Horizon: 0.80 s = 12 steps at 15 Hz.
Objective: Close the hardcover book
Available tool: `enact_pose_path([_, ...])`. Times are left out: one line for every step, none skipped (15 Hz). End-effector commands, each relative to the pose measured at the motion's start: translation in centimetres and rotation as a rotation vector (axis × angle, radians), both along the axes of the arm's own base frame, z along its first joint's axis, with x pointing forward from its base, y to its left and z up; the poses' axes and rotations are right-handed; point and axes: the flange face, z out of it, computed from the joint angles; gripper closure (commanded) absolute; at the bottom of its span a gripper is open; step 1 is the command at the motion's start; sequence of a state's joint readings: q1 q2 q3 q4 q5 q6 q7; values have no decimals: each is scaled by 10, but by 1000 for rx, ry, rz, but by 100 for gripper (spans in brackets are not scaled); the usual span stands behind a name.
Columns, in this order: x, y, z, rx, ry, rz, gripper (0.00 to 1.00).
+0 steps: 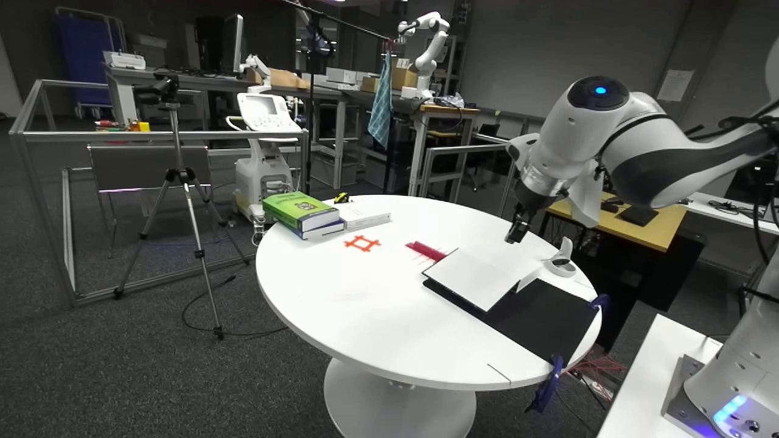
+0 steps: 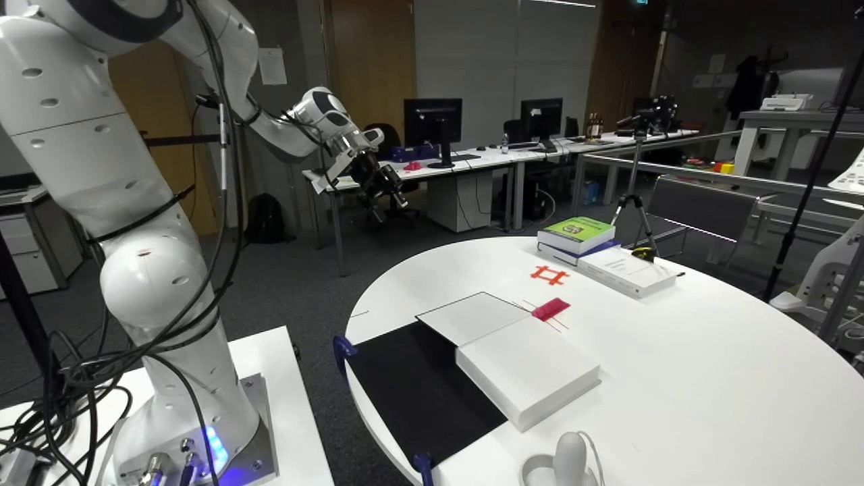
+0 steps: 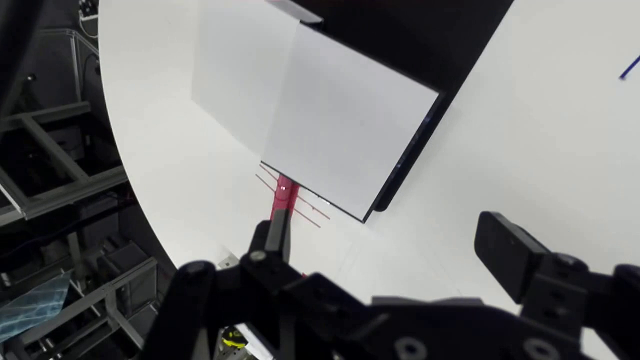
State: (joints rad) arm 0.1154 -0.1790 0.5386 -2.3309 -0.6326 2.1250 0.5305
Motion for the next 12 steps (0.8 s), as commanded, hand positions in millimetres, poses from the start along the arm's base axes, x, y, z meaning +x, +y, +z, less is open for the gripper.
enact_pose_path([60,11,-19,85,-26,-12,0])
enact_pose_path([73,12,-25,138,-22,-27,0])
enact_pose_path([86,13,-31,198,-32,-49,0])
enact_pose_path([96,12,-36,239,-41,-77,0])
enact_pose_path([103,10,-40,272,-66,-105,0])
enact_pose_path([110,9,-45,289,-77,-133,0])
enact_pose_path([115,7,-49,297,-101,-151,0])
enact_pose_path([118,5,-54,283,-117,-169,0])
enact_pose_path([121,5,-59,270,-125,-184,0])
enact_pose_path([123,4,-64,250,-146,-200,0])
enact_pose_path([123,4,-70,230,-159,-213,0])
enact_pose_path([124,5,-76,207,-183,-223,0])
